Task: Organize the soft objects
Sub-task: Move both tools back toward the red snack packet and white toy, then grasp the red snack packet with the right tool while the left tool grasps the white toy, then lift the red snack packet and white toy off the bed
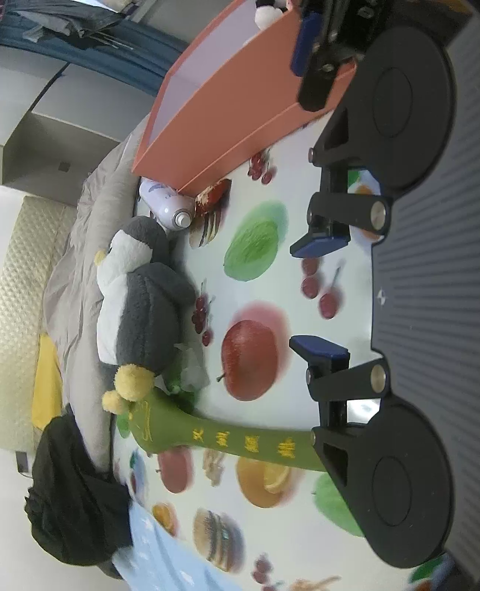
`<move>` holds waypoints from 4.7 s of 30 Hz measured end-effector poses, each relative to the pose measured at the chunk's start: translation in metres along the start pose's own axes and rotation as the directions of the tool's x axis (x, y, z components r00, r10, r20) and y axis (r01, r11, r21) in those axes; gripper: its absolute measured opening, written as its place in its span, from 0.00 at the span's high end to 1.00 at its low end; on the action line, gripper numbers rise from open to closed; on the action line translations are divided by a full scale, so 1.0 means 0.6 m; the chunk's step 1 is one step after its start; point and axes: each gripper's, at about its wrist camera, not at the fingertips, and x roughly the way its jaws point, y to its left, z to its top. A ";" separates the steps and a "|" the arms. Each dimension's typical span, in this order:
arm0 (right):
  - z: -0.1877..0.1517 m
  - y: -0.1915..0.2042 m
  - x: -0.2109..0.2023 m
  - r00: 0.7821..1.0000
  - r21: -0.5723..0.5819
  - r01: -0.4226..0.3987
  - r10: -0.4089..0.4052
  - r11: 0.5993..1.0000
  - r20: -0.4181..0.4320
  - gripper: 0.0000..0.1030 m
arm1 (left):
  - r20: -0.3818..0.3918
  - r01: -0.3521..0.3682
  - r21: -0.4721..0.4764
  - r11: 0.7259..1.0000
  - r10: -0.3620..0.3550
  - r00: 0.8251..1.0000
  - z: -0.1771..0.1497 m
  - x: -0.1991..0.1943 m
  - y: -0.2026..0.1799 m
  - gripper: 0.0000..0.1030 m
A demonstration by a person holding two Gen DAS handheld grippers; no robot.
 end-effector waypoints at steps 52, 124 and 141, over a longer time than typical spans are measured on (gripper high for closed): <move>0.109 0.013 0.371 0.948 -0.309 0.293 -0.317 0.905 -0.029 0.72 | -0.047 -0.171 0.298 0.939 0.194 0.980 0.171 0.305 0.099 0.64; -0.029 0.022 0.113 0.992 -0.158 -0.108 0.096 0.982 -0.077 0.47 | -0.119 -0.053 -0.111 0.992 0.040 0.992 -0.030 0.047 0.025 0.71; -0.028 -0.011 0.135 0.982 -0.006 -0.133 0.131 0.991 -0.133 0.58 | -0.104 -0.064 -0.034 0.997 0.060 0.993 -0.031 0.052 0.010 0.70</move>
